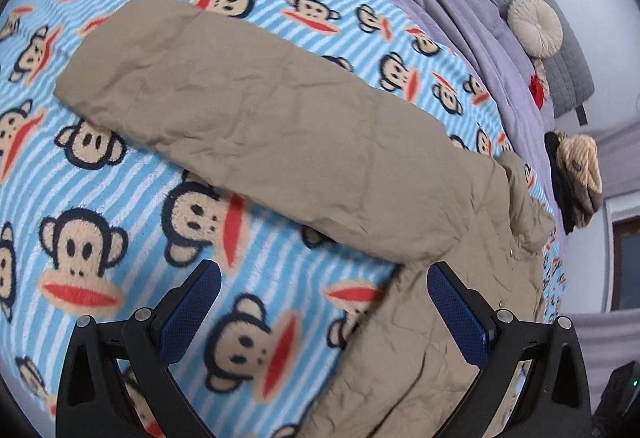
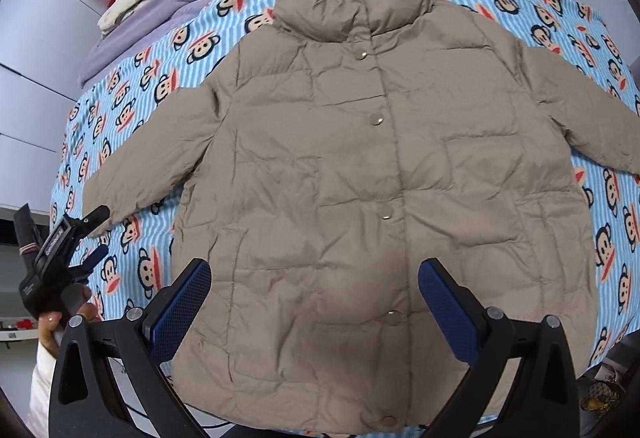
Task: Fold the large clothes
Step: 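Grasp the jacket sleeve with the left tool and fold it across the body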
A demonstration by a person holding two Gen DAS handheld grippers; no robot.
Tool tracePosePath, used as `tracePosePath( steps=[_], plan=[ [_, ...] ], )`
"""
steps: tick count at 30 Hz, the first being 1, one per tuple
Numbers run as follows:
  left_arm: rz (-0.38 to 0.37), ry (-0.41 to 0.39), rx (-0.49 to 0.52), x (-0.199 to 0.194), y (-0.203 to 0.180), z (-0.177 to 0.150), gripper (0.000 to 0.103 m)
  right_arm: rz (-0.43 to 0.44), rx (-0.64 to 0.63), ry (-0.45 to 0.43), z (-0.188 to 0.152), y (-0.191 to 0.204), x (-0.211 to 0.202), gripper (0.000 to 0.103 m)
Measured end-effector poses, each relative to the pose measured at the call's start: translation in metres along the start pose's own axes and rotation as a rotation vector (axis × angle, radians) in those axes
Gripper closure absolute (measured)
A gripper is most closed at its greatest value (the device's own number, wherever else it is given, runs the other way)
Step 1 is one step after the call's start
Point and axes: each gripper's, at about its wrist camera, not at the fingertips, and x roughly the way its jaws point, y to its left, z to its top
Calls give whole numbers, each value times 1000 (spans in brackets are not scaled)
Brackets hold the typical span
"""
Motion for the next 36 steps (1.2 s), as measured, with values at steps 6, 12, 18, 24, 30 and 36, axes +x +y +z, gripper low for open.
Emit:
tracePosePath(
  steps=[6,12,18,24,30,36],
  plan=[
    [-164,37,-150,56,63,38,0,-29,-60,45,0,46,38,0],
    [-199,-74,-121,58,59,72,0,-34,-105,56,2,73,59,0],
    [-190,-145,-101,58,63,101,81,9,-127,17,14,96,78,0],
    [-224,-208,0,32,47,113,96,64,-140,-64,47,124,108,0],
    [-232,-286,189,-16,0,113,96,176,-44,-64,81,136,158,91],
    [-265,-301,384,-45,-74,92,96,209,-45,-5,83,148,209,92]
  ],
)
